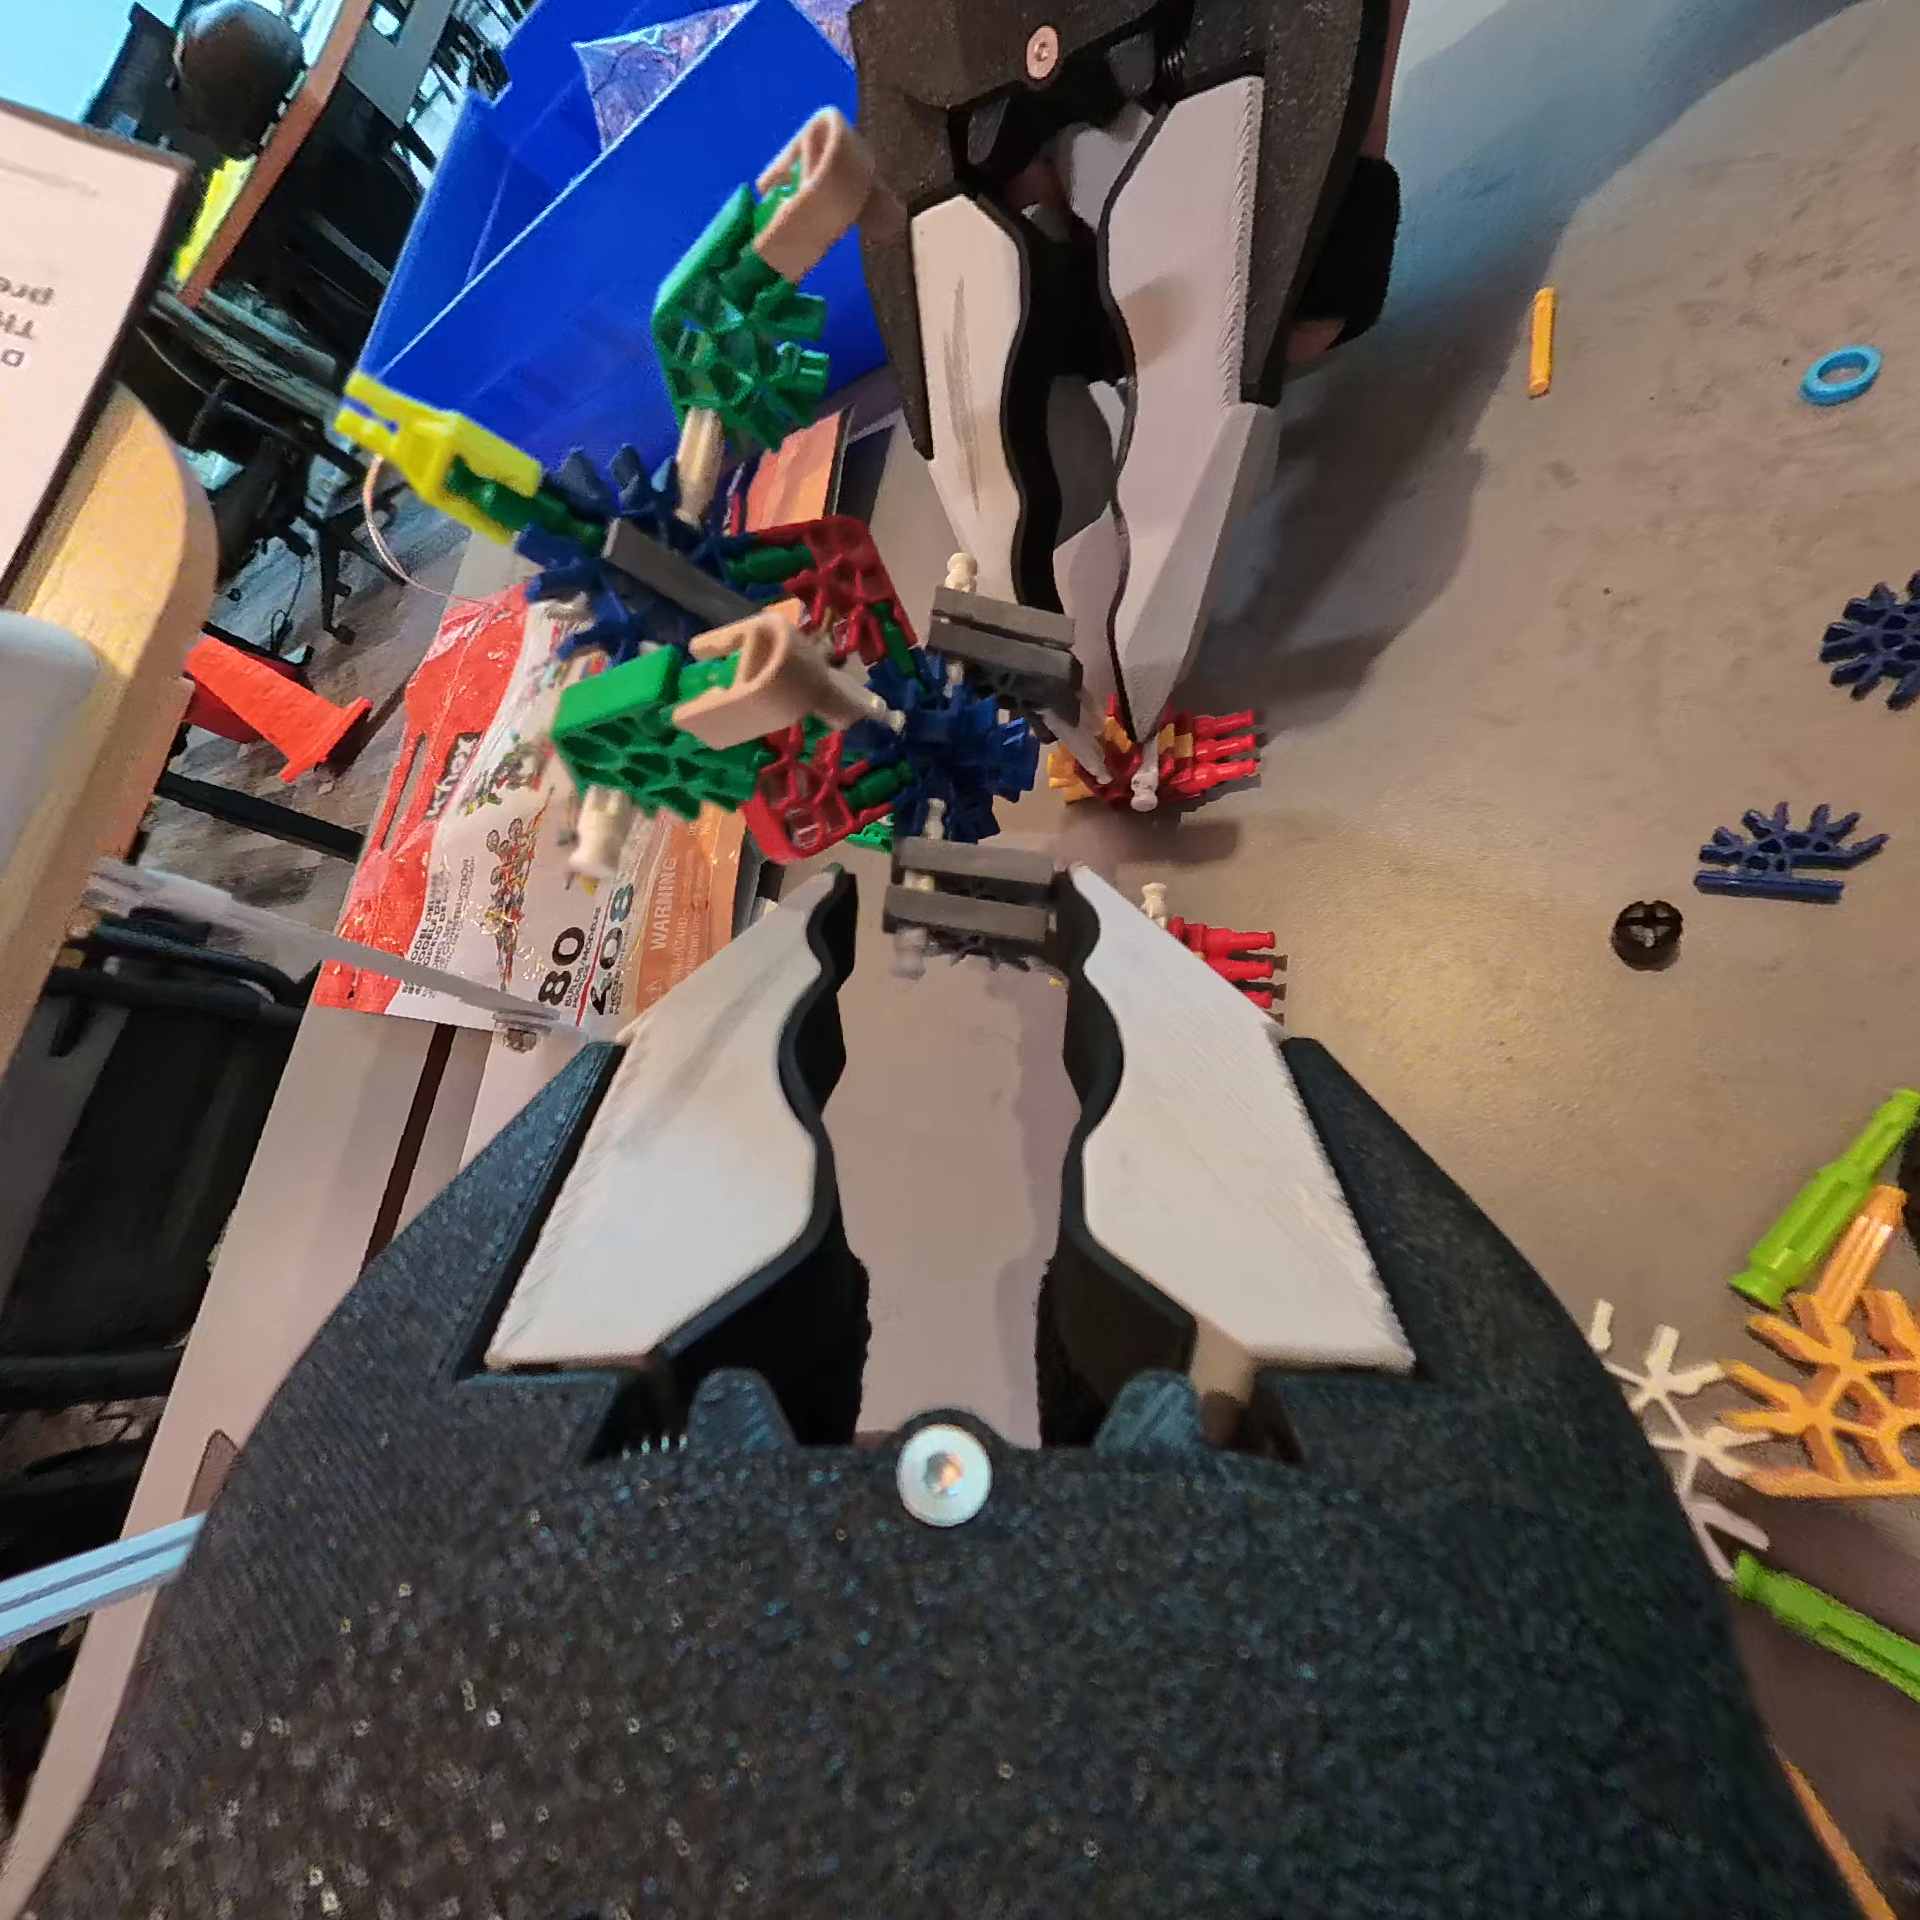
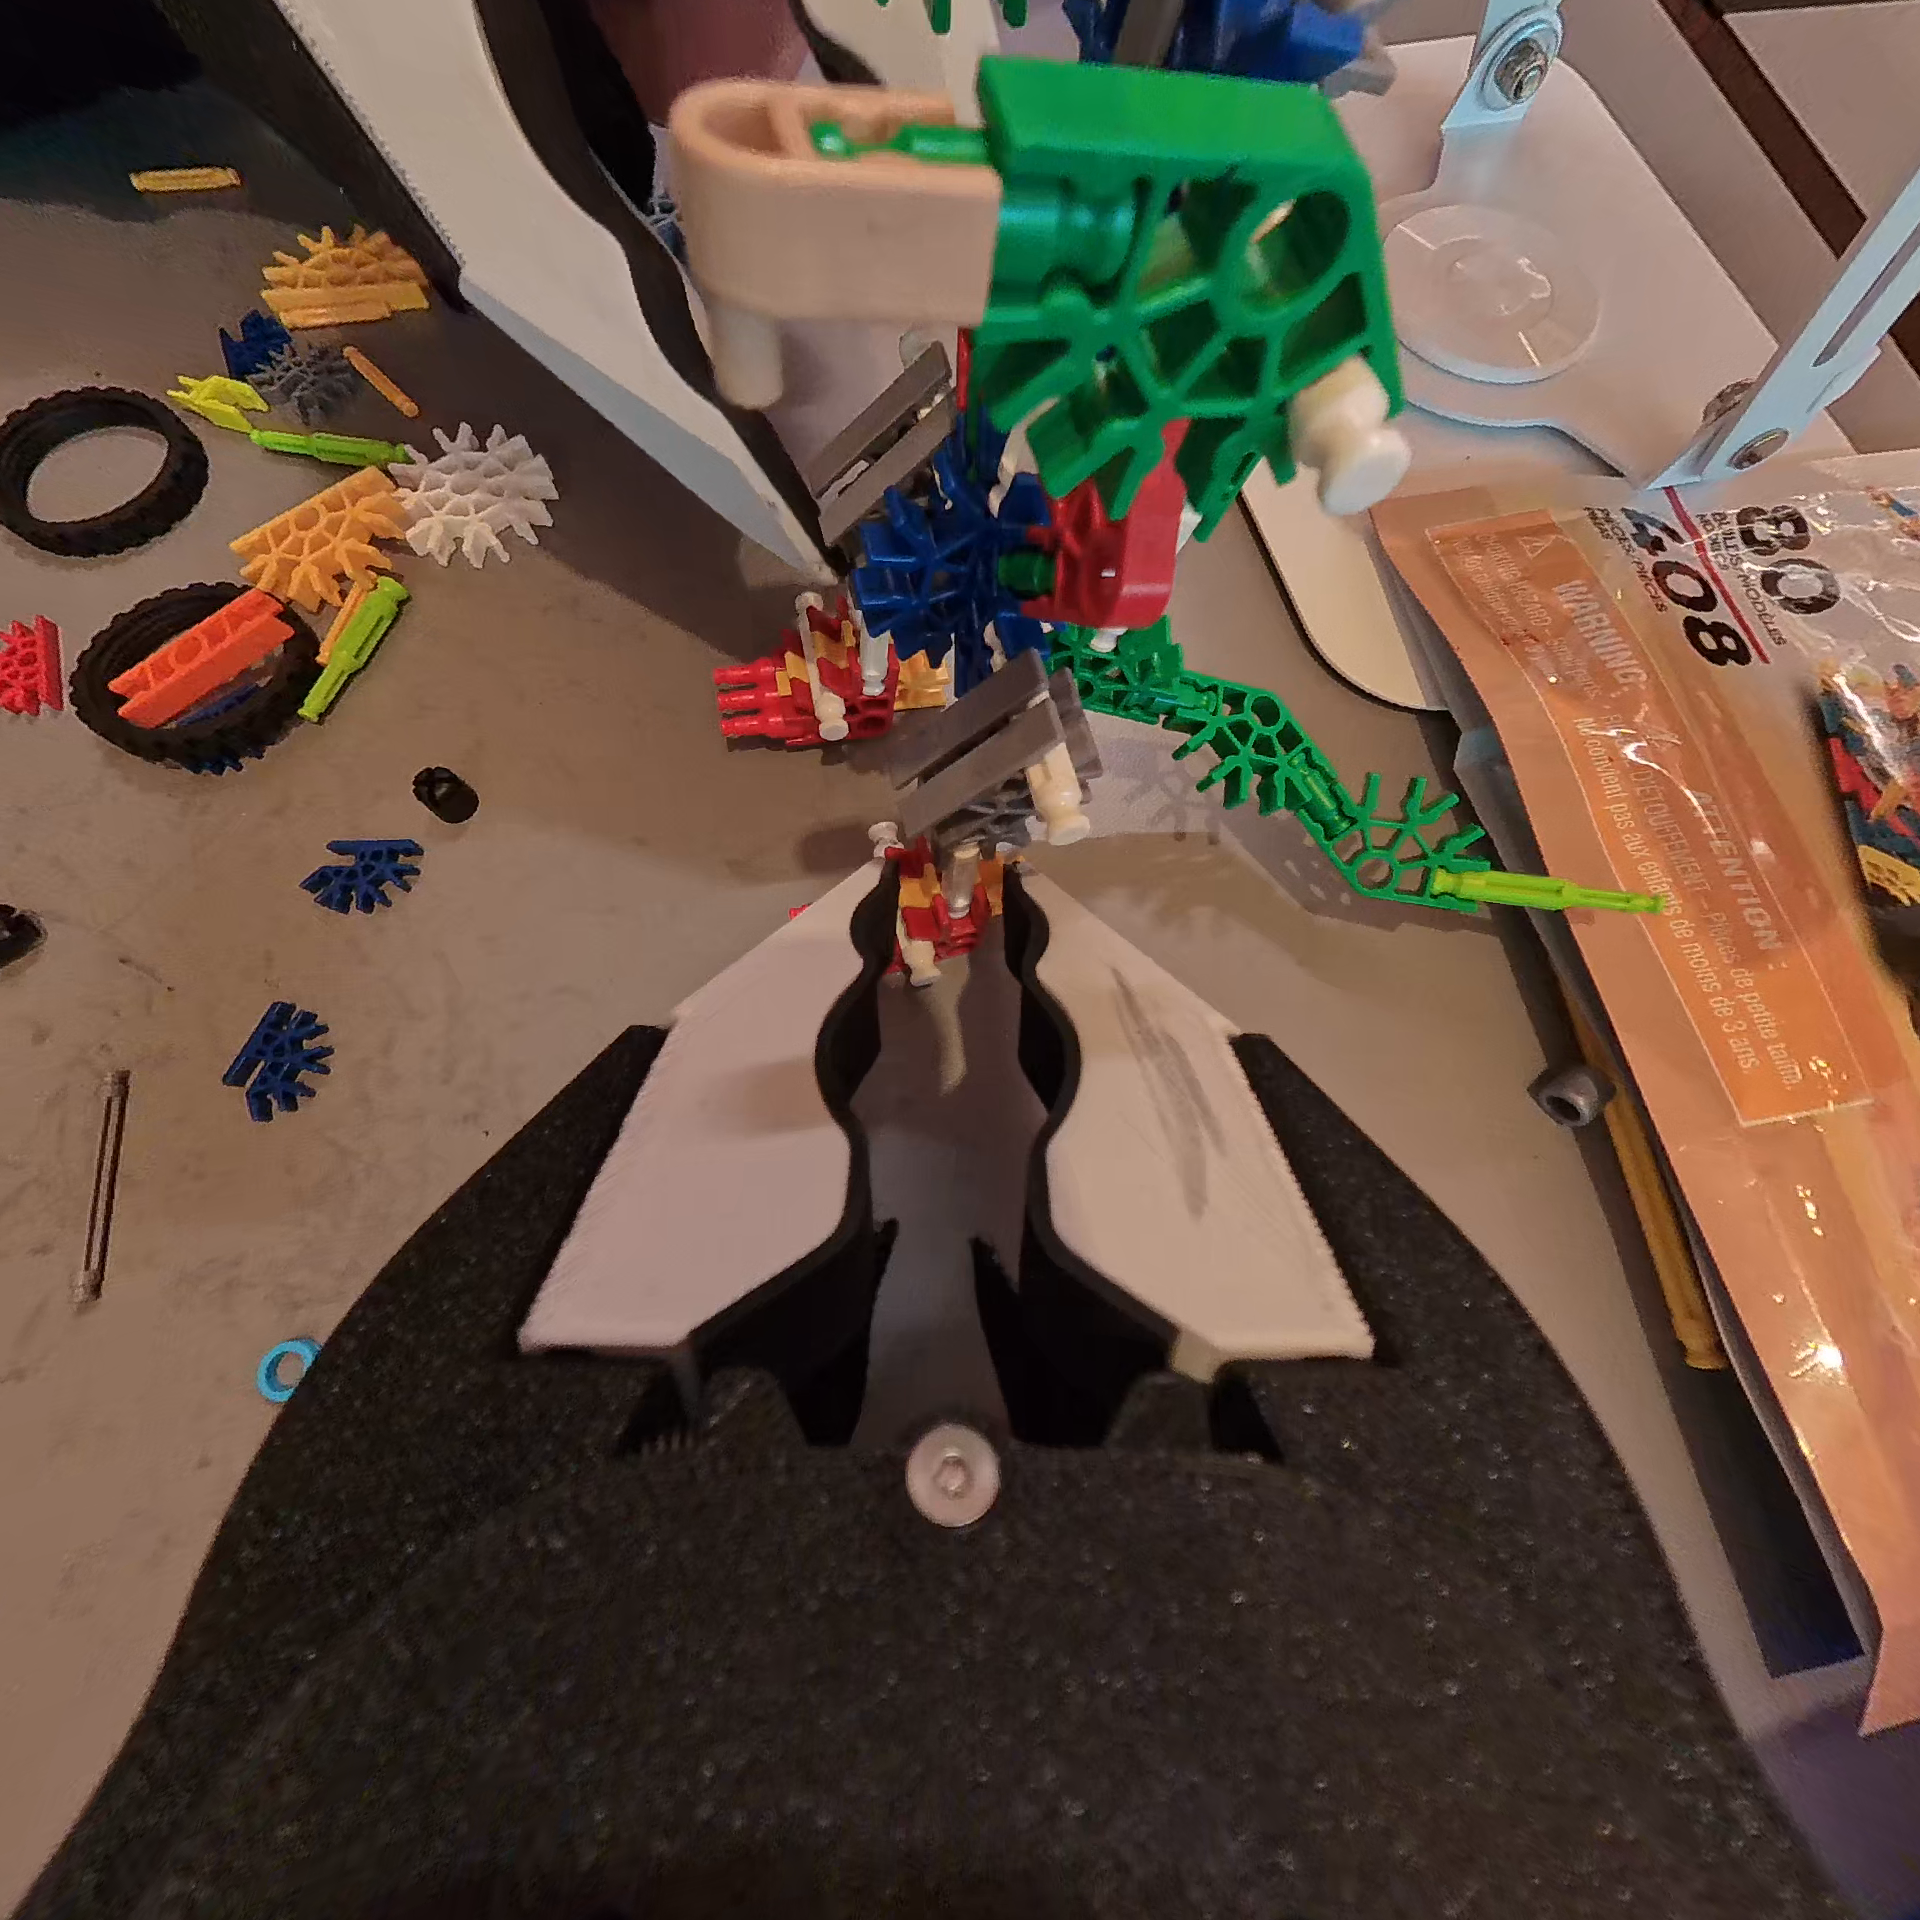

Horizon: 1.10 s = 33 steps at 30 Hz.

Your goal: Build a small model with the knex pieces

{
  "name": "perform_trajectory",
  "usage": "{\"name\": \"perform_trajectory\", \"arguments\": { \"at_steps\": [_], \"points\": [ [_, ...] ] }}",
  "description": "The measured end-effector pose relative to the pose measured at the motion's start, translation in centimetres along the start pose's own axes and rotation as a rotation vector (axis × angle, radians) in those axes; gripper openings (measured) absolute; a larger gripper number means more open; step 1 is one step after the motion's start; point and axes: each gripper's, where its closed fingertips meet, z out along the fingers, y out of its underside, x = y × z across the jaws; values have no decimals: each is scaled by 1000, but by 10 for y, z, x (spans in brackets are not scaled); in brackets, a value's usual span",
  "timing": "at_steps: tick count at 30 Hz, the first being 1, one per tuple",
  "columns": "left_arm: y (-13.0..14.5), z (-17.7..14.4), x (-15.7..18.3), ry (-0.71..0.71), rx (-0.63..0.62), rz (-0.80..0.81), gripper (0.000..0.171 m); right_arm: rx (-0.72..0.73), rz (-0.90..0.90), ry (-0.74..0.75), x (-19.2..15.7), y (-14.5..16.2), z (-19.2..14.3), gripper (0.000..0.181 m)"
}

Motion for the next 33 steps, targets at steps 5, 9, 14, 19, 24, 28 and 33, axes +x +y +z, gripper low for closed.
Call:
{"name": "perform_trajectory", "arguments": {
  "at_steps": [5, 9, 14, 19, 24, 28, 33],
  "points": [
    [2, 0, -3, 19, 15, -72, 39, 0, 0, 2, 0, 0, 0, 20],
    [4, 3, -3, 34, 20, -133, 40, -2, -1, 5, 1, 0, 0, 20],
    [2, 6, -5, 43, 46, -204, 42, -17, -5, 10, 1, 3, 2, 22],
    [-3, 7, -3, 73, 83, -254, 42, -17, -6, 10, 1, 3, 2, 22],
    [-5, 8, -2, 93, 99, -281, 41, -18, -8, 12, 1, 3, 2, 22],
    [-7, 10, 0, 104, 108, -294, 39, -26, -26, 22, 1, 3, 2, 22],
    [-8, 11, 0, 106, 113, -307, 36, -27, -32, 25, 1, 2, 2, 21]
  ]
}}
